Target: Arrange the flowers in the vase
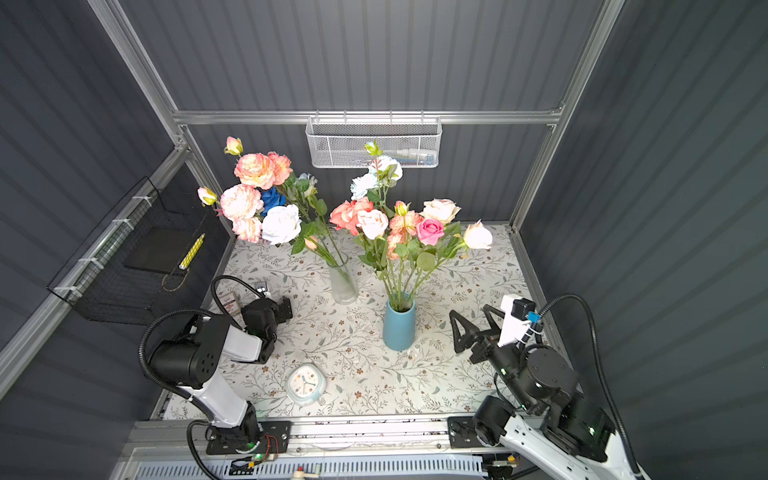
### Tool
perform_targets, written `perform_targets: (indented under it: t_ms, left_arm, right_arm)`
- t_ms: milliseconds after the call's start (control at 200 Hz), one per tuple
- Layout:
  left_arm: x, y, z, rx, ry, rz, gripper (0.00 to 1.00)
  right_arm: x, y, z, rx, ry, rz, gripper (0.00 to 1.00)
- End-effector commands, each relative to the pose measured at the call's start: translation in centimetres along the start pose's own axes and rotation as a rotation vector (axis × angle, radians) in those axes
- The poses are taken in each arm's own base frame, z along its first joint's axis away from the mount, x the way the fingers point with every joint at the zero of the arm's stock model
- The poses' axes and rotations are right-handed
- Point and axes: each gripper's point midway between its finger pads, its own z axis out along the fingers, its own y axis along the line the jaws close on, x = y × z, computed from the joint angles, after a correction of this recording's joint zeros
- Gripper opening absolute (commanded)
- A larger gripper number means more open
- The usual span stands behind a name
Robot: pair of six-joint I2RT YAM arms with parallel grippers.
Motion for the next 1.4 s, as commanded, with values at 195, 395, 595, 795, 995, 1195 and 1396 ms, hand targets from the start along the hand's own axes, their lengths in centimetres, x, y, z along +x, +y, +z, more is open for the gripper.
perform_targets:
  t_ms: [195, 395, 595, 795, 995, 1195, 1396]
  left_arm:
    - [-2.3, -0.4, 0.8, -0.001, -0.048, -0.024, 1.0]
    - [-2.1, -0.4, 0.8, 0.0, -0.039, -0.024, 1.0]
    - [-2.1, -0.4, 0.8, 0.0, -0.039, -0.023, 1.0]
    - [-2.3, -0.4, 0.8, 0.0, -0.042, -0.023, 1.0]
    - [-2.2, -0.4, 0.9, 0.0, -0.039, -0.023, 1.0]
    - [-2.2, -0.4, 0.9, -0.001, -0.038, -0.024, 1.0]
    - [-2.1, -0.5, 0.9, 0.0, -0.034, -0.022, 1.0]
  right_arm:
    - [4.2, -6.9, 2.1, 0.384, -0.021, -0.124, 0.99]
    - [3.1, -8.6, 4.9, 0.555, -0.159, -0.287, 0.99]
    - [4.7, -13.7, 9.8, 0.632, -0.04, -0.32, 0.99]
    - [7.3, -18.3, 13.6, 0.604, -0.02, -0.311, 0.99]
    - [9.6, -19.9, 16.8, 0.508, -0.048, -0.356, 0.99]
    - [11.3, -22.5, 18.1, 0.479, 0.018, -0.265, 0.99]
    - [11.4, -23.4, 18.4, 0.47, 0.041, -0.214, 0.99]
